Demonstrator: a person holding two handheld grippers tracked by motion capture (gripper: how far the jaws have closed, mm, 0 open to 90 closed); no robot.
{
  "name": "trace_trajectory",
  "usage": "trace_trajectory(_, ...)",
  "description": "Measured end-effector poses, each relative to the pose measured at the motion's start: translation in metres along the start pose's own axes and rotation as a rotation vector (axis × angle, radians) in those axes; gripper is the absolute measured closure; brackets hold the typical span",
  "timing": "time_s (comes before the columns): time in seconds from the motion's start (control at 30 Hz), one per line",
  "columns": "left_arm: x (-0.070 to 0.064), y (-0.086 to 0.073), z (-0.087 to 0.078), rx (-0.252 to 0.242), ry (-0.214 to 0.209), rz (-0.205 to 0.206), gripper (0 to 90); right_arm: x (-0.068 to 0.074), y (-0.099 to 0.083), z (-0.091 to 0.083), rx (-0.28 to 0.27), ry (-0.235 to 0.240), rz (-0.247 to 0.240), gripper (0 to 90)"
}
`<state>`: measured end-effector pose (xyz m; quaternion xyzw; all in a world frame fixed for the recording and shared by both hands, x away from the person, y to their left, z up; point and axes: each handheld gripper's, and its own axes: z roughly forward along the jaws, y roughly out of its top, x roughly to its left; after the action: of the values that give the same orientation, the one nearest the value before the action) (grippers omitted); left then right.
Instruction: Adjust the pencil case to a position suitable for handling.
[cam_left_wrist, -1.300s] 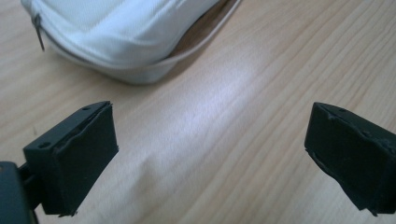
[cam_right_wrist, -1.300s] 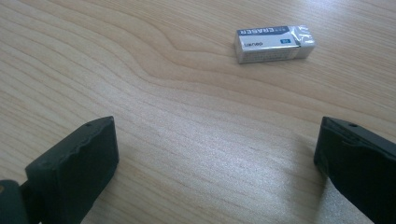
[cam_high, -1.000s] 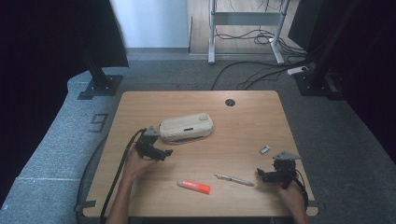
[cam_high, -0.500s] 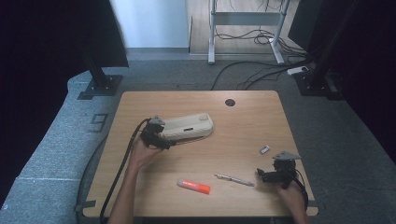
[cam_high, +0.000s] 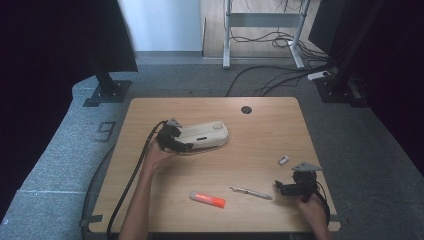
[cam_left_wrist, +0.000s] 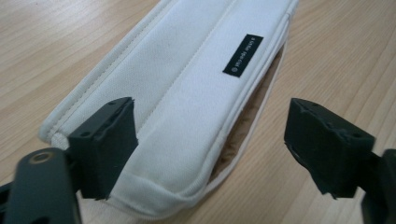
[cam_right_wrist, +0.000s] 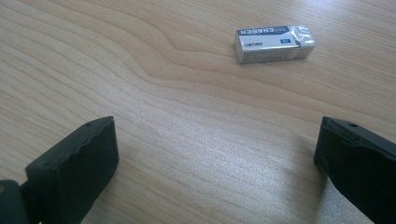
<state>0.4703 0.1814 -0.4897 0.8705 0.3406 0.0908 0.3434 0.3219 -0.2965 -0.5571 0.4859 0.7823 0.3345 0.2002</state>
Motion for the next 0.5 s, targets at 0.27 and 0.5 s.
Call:
trace_trajectory(0.27, 0.007, -0.009, 0.014, 0.049, 0.001, 0.018, 31.5, 0.0, 0.0, 0.0, 0.0, 0.0, 0.0, 0.0)
trace_trajectory(0.5, -0.001, -0.012, 0.021, 0.071, 0.077, 0.072, 40.3, 0.0, 0.0, 0.0, 0.0, 0.0, 0.0, 0.0)
